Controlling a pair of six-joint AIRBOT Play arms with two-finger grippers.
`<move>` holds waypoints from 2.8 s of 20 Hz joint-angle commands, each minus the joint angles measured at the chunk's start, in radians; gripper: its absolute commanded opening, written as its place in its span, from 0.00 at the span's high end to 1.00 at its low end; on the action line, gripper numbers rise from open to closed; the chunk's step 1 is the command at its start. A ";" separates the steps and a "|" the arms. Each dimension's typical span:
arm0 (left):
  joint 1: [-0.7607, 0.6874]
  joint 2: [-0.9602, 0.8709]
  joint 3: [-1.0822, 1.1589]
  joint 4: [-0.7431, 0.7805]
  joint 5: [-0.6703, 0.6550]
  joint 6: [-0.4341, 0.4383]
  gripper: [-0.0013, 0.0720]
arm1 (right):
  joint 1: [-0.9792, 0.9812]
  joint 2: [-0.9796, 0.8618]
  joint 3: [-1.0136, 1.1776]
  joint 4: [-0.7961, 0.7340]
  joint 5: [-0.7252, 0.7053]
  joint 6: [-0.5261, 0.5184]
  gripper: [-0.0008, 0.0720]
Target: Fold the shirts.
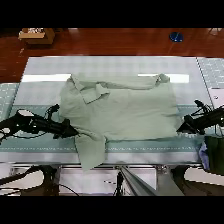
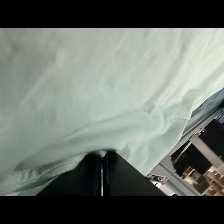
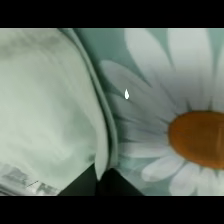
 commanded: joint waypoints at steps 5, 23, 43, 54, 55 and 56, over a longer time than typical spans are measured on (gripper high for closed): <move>0.000 0.159 0.284 -0.090 -0.064 0.069 0.96 | 0.018 0.256 0.127 0.316 0.063 -0.125 0.94; 0.000 0.644 1.605 0.246 0.022 -0.237 0.96 | 0.018 0.712 1.255 0.228 -0.103 0.268 0.94; -0.001 0.639 0.978 0.320 -0.436 -0.303 0.96 | 0.111 0.705 0.610 0.027 0.433 0.298 0.94; -0.102 0.054 0.900 0.206 0.066 -0.071 0.96 | 0.369 0.111 0.607 0.006 -0.320 0.264 0.94; -0.109 0.014 0.900 0.205 0.123 -0.068 0.96 | 0.383 0.075 0.607 0.015 -0.405 0.264 0.94; -0.118 -0.023 0.900 0.205 0.179 -0.068 0.96 | 0.396 0.047 0.607 0.021 -0.467 0.264 0.94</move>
